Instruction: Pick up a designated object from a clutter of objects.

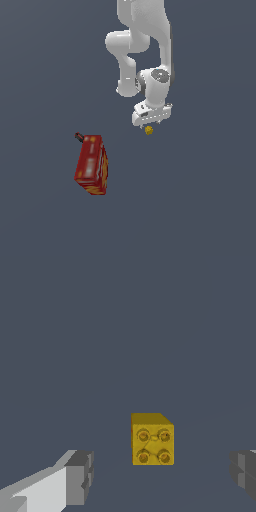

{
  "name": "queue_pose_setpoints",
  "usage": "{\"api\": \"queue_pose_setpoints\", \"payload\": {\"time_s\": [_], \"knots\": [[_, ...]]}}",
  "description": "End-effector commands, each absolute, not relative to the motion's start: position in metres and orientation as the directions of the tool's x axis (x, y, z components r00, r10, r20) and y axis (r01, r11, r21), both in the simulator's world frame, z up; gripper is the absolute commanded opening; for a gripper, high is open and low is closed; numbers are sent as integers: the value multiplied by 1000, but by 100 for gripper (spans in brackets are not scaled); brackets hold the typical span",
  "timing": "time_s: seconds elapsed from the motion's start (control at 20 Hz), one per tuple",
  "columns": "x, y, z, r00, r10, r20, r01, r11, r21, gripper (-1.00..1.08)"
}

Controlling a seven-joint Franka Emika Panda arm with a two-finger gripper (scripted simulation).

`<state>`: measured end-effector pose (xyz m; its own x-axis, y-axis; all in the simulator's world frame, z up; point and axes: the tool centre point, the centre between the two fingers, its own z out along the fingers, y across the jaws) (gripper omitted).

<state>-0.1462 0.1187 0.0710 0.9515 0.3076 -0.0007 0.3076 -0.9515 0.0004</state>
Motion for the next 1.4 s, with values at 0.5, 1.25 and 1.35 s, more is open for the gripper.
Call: {"api": "queue_pose_setpoints", "payload": {"time_s": [0.5, 1.25, 1.35], "knots": [[-148, 119, 31, 951, 309, 0, 309, -951, 0, 100], [-147, 119, 22, 951, 309, 0, 309, -951, 0, -100], [-147, 119, 22, 951, 309, 0, 309, -951, 0, -100]]}}
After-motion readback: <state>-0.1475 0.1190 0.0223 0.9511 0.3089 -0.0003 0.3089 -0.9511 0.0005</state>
